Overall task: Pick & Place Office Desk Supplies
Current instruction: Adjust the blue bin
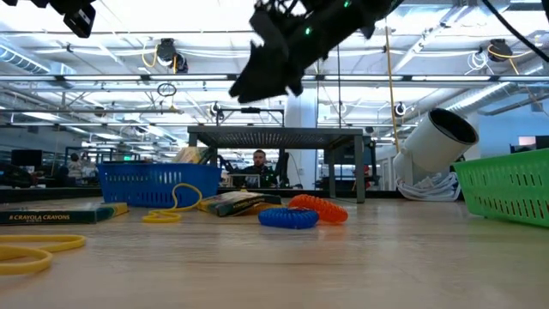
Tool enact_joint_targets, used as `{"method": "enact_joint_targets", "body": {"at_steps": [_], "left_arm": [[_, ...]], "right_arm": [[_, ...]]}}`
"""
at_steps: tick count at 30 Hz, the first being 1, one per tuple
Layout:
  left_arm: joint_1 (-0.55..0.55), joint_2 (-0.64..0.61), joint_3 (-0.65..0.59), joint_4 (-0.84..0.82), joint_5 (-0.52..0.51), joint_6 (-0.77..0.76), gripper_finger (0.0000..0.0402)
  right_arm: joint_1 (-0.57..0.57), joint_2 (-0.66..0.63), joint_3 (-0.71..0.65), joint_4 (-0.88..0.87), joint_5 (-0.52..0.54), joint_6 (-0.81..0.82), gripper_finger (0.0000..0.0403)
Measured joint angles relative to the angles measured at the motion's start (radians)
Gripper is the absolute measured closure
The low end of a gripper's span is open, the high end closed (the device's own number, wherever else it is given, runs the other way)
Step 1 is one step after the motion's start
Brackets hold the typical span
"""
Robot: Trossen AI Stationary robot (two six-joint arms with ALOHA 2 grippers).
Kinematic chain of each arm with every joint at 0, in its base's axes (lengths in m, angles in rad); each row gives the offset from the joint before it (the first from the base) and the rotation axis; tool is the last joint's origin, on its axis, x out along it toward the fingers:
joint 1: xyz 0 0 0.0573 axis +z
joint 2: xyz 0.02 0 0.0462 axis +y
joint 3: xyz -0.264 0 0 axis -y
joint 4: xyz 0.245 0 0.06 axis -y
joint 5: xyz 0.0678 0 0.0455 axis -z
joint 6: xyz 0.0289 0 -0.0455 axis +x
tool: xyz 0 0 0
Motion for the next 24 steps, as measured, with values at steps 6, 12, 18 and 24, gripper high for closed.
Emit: {"method": "enact_joint_targets", "body": {"at_steps": [6,12,18,24], "left_arm": [[0.000,0.000,0.000,0.000,0.000,0.006,0.0321],[0.000,0.023,0.000,0.003,0.000,0.002,0.0321],[0.000,0.074,0.000,0.001,-0.004,-0.023,0.0321],[0.000,0.107,0.000,-0.093,-0.062,-0.123,0.0321]], "right_arm": [[0.035,-0.056,-0.001,-0.118,-0.004,0.076,0.0237],[0.072,-0.064,-0.001,-0.154,-0.001,0.145,0.0242],[0.105,-0.063,-0.001,-0.173,0.035,0.175,0.0243],[0.140,-0.063,-0.001,-0.211,0.164,0.182,0.0243]]}}
